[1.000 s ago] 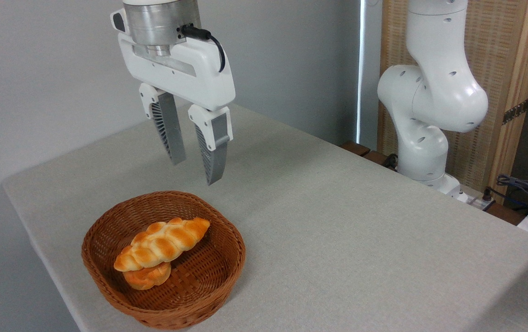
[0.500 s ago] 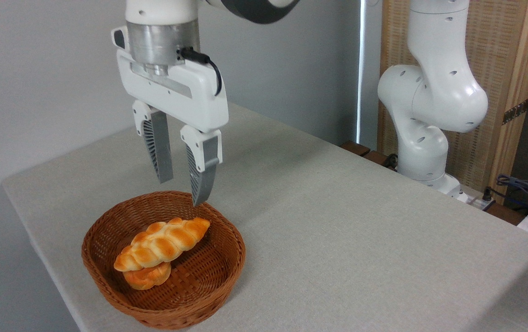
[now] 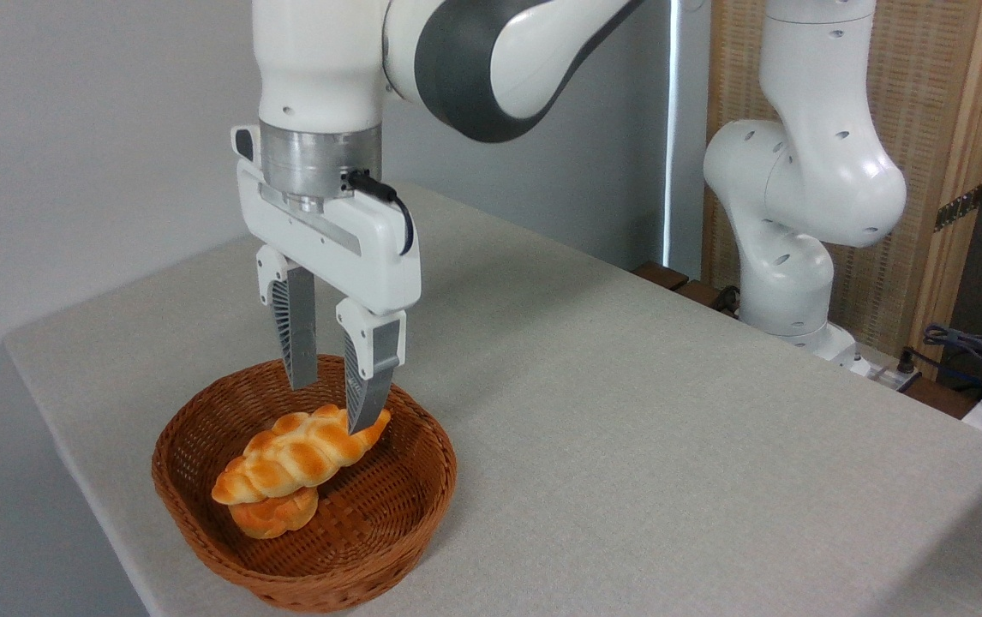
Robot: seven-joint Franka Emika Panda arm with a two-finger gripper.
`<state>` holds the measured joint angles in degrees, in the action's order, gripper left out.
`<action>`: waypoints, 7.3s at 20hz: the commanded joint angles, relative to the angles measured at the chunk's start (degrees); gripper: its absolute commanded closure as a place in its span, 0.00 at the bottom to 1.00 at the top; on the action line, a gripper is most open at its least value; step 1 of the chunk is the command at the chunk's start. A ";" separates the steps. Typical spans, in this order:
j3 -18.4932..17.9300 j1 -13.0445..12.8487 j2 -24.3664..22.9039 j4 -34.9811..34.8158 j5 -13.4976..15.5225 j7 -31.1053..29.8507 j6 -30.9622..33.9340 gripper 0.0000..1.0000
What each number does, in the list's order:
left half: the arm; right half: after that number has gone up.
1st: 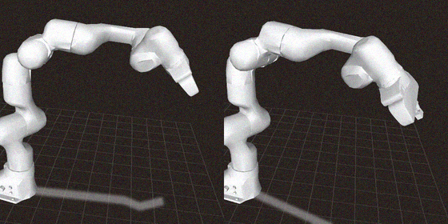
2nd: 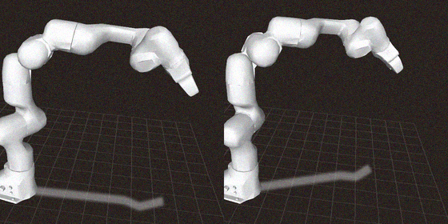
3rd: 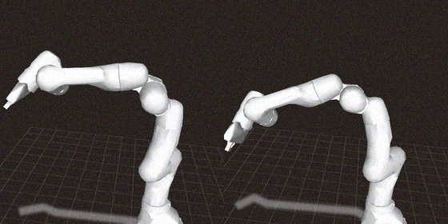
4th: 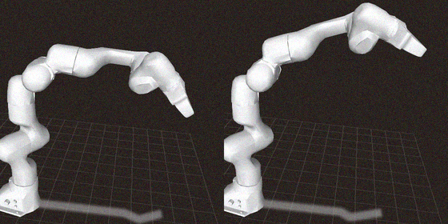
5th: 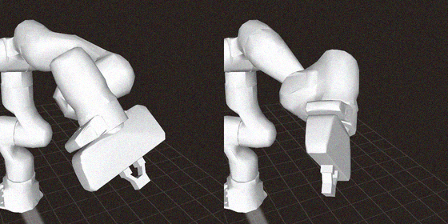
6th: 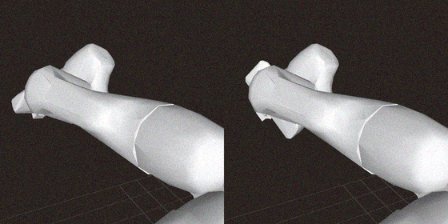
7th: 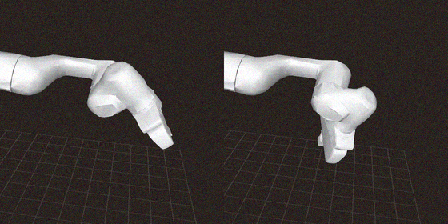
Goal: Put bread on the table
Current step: 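Lower the open gripper down over the braided bread roll, then close the gripper fingers around the braided bread roll, then lift the braided roll out of the basket and carry it sideways, then lower the braided roll onto the table and open the gripper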
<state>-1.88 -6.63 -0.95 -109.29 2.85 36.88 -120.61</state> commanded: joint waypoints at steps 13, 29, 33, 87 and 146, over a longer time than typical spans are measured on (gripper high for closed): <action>-0.67 -2.51 -1.69 -6.98 6.03 6.97 -7.53 0.00; -0.76 -3.65 -0.81 -10.77 5.94 8.73 -16.41 0.00; -0.85 -3.56 -0.72 -10.85 5.68 11.28 -17.20 0.00; -0.67 -3.56 0.69 -12.17 12.26 12.51 -21.95 0.57; -21.15 -23.95 -21.81 -25.97 2.60 12.86 12.42 0.00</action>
<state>-22.32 -29.78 -22.41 -135.23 6.37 49.05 -108.17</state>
